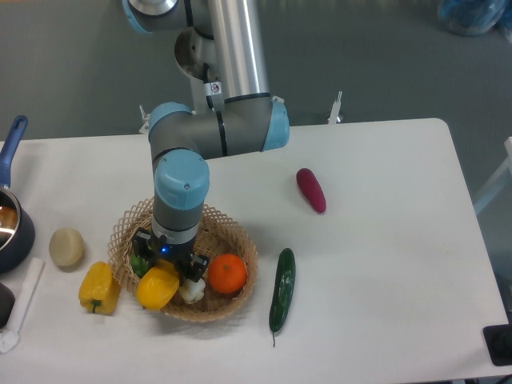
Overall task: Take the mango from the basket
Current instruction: 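Close the gripper fingers on the yellow mango, then lift the gripped yellow mango up out of the basket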
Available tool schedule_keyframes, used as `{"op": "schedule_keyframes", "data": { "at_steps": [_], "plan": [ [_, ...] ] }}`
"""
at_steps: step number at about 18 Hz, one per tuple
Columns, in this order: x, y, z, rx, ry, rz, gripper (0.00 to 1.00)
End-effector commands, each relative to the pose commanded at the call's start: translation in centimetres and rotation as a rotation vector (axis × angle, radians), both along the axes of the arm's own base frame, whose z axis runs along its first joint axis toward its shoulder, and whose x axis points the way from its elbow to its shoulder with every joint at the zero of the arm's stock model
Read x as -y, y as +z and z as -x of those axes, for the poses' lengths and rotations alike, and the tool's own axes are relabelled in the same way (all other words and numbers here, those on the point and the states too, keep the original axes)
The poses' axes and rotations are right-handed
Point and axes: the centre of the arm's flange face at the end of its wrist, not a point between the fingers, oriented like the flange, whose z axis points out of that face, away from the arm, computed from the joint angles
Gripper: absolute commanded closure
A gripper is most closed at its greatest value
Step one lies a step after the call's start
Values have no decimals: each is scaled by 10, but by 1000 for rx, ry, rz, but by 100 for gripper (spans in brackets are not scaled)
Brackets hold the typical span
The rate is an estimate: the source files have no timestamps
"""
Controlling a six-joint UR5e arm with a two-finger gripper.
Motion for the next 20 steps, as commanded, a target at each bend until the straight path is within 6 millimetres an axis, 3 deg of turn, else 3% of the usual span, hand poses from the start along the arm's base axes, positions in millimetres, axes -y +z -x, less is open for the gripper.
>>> {"op": "schedule_keyframes", "data": {
  "at_steps": [5, 9, 12, 15, 20],
  "plan": [
    [-1, 17, 3, -19, 3, -24, 44],
    [0, 68, 19, -90, 31, -85, 43],
    [19, 105, 52, -231, 95, -65, 43],
    [44, 139, 89, -267, 157, -99, 43],
    [93, 165, 127, -346, 97, -87, 43]
  ]
}}
